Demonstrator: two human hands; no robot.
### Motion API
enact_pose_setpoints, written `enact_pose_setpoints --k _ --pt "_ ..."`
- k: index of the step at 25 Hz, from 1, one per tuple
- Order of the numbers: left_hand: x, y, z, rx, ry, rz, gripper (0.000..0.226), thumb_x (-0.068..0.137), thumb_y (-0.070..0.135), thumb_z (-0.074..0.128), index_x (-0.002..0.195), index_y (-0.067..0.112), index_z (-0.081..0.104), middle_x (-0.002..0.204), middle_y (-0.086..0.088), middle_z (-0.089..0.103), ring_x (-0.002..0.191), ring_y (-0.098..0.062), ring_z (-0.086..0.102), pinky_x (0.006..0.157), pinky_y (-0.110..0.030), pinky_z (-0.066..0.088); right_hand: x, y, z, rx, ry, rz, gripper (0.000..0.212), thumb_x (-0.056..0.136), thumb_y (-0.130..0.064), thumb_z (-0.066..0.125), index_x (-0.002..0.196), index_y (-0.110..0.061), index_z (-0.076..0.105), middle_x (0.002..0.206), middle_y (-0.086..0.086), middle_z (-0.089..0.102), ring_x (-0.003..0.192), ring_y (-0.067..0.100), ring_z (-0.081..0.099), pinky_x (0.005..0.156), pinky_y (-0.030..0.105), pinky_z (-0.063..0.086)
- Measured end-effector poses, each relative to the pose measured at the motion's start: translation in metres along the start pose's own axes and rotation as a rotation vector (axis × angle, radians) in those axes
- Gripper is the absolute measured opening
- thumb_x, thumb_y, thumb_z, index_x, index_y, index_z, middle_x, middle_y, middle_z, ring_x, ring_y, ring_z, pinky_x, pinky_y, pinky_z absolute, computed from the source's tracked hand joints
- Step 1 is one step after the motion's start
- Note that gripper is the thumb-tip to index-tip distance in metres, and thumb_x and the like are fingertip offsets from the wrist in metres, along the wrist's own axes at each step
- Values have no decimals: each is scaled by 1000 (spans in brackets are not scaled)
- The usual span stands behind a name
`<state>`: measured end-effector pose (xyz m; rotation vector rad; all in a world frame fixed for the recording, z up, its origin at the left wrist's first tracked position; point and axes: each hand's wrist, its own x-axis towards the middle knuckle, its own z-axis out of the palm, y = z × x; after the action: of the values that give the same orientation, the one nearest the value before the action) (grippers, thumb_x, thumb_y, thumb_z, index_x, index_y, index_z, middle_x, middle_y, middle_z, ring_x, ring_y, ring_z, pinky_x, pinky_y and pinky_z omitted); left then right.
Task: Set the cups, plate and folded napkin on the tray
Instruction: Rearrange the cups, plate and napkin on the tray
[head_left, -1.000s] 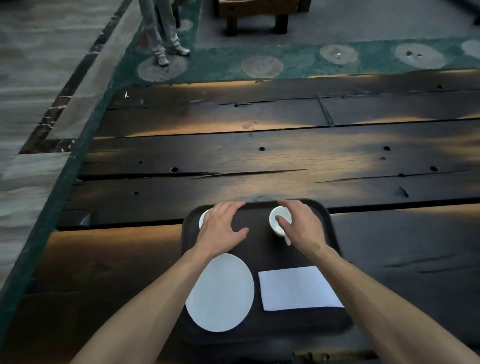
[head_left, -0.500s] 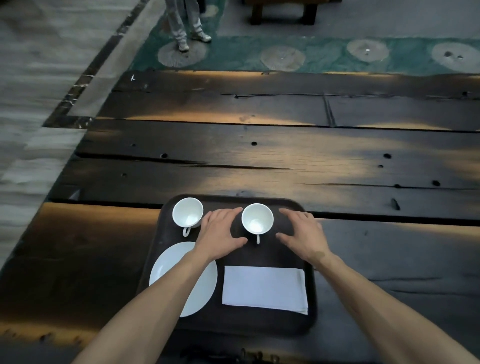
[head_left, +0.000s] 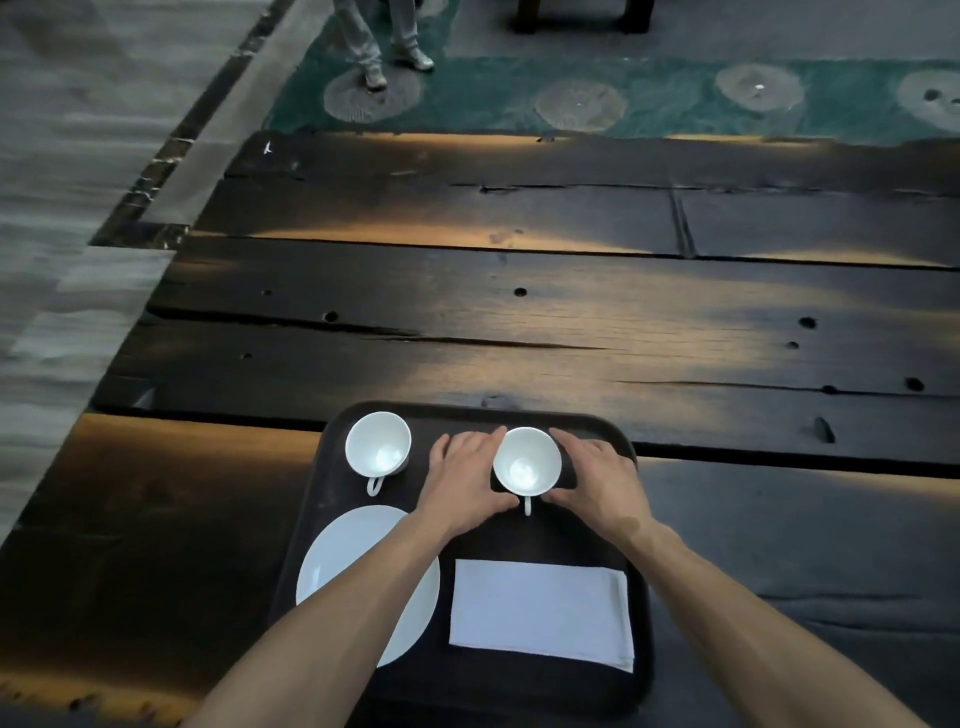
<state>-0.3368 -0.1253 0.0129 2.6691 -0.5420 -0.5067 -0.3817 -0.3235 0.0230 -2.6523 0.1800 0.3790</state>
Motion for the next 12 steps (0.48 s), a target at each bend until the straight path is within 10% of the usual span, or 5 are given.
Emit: enact_pose_setpoints --k 12 --pt "25 -22 -5 -28 -70 116 88 72 46 78 147 34 34 142 7 49 138 -14 30 117 -44 7 1 -7 14 149 58 76 74 66 -50 83 126 -32 43 120 -1 65 113 21 57 97 41 44"
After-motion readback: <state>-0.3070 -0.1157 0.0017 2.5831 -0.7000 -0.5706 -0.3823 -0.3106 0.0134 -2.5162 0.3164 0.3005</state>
